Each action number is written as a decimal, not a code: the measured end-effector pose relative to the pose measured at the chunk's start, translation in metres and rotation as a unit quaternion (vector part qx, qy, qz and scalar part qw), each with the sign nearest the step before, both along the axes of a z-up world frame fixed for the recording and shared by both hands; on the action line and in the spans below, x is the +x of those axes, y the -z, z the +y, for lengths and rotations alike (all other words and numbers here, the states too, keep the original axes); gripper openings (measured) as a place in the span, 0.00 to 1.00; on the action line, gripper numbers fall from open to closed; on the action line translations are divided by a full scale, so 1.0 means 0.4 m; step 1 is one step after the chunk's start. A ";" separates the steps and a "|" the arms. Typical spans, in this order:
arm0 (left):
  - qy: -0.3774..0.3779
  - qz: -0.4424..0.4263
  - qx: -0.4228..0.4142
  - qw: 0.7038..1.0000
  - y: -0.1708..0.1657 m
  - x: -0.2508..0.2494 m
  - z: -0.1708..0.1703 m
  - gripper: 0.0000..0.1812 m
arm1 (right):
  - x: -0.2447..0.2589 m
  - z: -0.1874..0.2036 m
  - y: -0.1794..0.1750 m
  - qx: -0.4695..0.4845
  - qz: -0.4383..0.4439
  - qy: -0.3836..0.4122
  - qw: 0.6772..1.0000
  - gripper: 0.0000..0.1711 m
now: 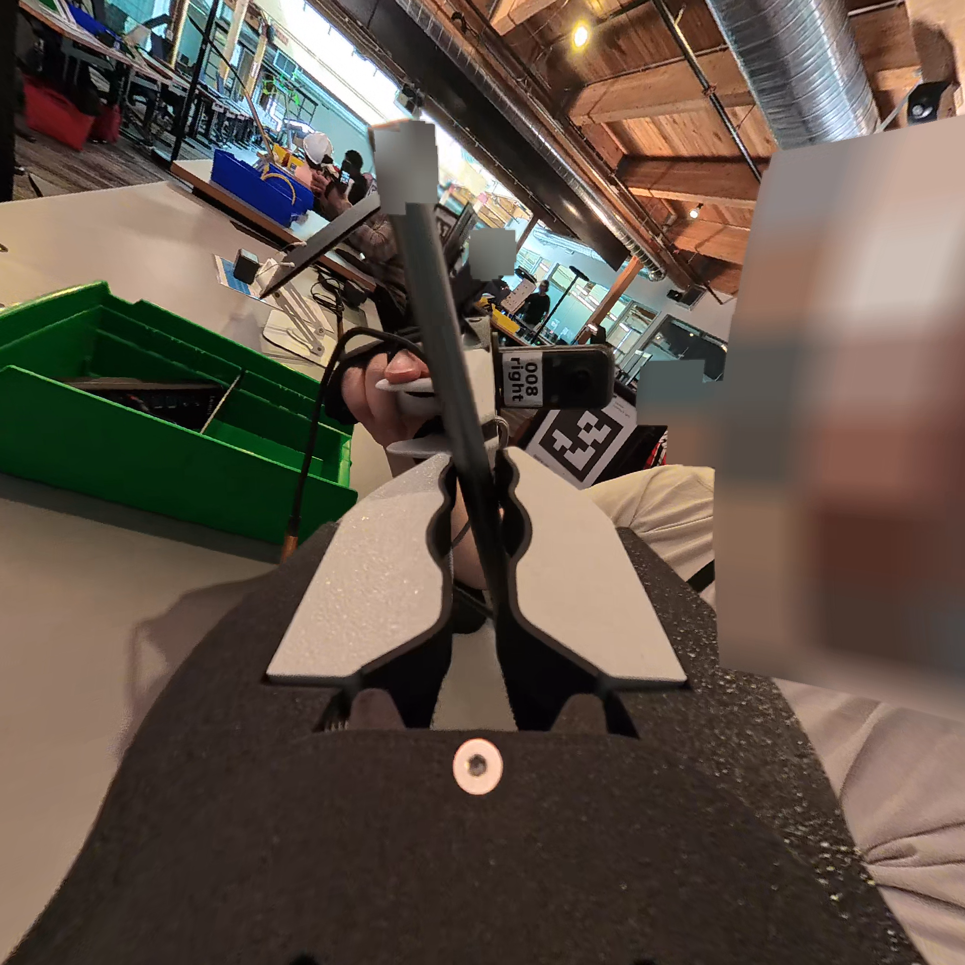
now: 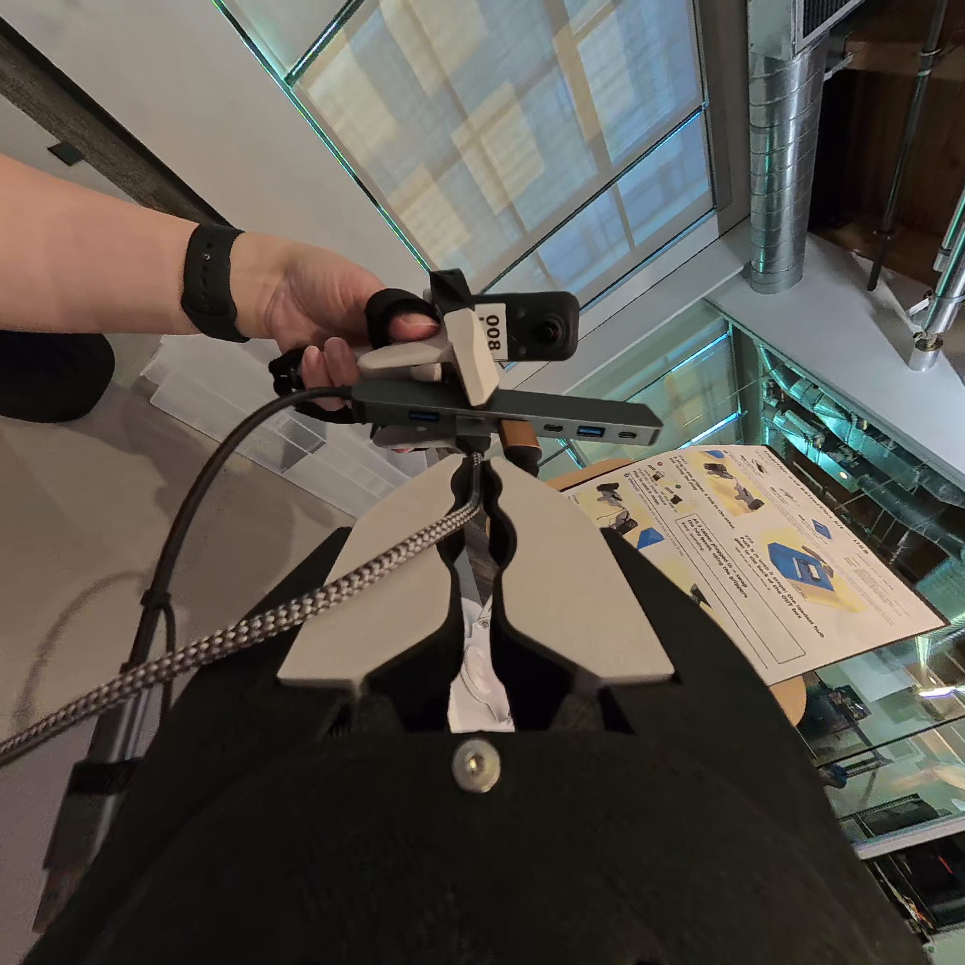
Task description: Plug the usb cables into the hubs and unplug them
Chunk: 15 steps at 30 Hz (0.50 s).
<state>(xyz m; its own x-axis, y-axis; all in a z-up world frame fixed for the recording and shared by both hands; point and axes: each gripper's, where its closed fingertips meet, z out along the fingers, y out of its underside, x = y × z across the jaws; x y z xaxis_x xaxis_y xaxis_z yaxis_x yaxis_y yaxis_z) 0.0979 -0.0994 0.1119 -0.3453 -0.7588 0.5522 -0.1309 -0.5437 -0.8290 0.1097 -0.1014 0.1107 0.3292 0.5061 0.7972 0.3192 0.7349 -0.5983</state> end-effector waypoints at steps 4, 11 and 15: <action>-0.009 0.021 0.019 1.000 0.009 -0.002 -0.006 0.08 | 0.004 -0.001 -0.003 0.002 0.001 0.000 1.000 0.02; -0.014 0.008 0.013 1.000 -0.006 -0.026 0.001 0.07 | 0.008 -0.007 -0.007 -0.003 0.009 -0.012 1.000 0.02; -0.010 0.012 0.008 1.000 -0.001 -0.020 -0.001 0.06 | 0.012 -0.008 -0.006 -0.005 0.012 -0.020 1.000 0.02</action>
